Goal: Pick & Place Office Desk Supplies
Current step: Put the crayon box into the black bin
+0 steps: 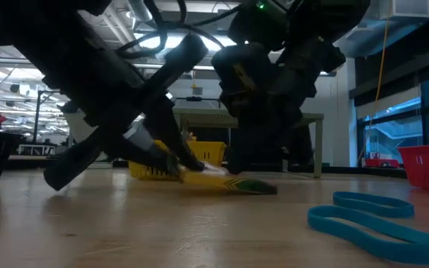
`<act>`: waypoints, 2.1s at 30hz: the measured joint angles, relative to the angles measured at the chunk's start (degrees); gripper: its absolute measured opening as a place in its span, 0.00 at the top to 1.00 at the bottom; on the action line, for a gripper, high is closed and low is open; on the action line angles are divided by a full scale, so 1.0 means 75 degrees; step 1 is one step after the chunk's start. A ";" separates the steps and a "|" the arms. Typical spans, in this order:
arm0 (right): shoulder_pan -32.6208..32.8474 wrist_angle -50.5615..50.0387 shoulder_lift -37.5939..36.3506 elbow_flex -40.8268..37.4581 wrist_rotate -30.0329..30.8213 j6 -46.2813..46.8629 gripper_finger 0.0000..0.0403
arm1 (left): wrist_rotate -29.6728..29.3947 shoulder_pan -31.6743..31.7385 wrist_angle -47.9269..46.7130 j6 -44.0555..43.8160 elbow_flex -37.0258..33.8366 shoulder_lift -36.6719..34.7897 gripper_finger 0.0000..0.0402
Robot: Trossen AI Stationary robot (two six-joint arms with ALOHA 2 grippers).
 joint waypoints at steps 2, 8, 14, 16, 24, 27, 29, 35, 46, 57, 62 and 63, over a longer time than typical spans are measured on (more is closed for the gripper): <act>0.0027 0.0072 0.0001 0.0000 -0.0006 0.0000 1.00 | -0.0081 -0.0032 0.0228 0.0347 -0.0006 0.0000 0.96; 0.0035 0.0066 -0.0003 0.0000 -0.0165 0.0000 1.00 | -0.0031 -0.0103 0.0500 0.0557 -0.0009 0.0006 0.98; -0.0027 -0.0322 -0.0376 0.0006 -0.0069 -0.0097 1.00 | -0.0127 -0.0301 0.0685 0.0414 -0.0003 0.0006 0.98; -0.0111 -0.0404 -0.0504 0.0006 -0.0051 -0.0155 1.00 | -0.0173 -0.0369 0.0691 0.0277 -0.0003 0.0004 0.98; -0.0176 -0.1419 -0.1322 0.0009 0.0270 -0.0486 0.99 | -0.0751 -0.0717 0.0627 0.0943 -0.0006 -0.0818 1.00; -0.0194 -0.2073 -0.1617 0.0009 0.0545 -0.0695 0.99 | -0.0876 -0.0905 0.0186 0.1376 0.0003 -0.1405 1.00; -0.0202 -0.2333 -0.1737 0.0009 0.0548 -0.0802 0.99 | -0.0992 -0.1056 -0.0434 0.1486 0.0000 -0.1856 1.00; -0.0138 -0.3122 -0.2200 0.0009 0.1136 -0.0866 0.98 | -0.1266 -0.2013 -0.3988 0.0207 0.0008 -0.3425 1.00; -0.0116 -0.3311 -0.2559 0.0012 0.1283 -0.0956 0.98 | 0.0708 -0.3483 -0.8875 -0.0979 0.0750 -0.5044 1.00; -0.0033 -0.3321 -0.2559 0.0012 0.1036 -0.1029 0.98 | 0.2712 -0.4022 -1.0553 0.0421 0.1364 -0.4966 1.00; -0.0012 -0.3321 -0.2559 0.0012 0.0862 -0.1023 0.98 | 0.3205 -0.4142 -1.0406 0.1137 0.1364 -0.4968 0.99; 0.0005 -0.3321 -0.2559 0.0012 0.0854 -0.1020 0.98 | 0.3294 -0.4142 -1.0386 0.1220 0.1364 -0.4968 0.99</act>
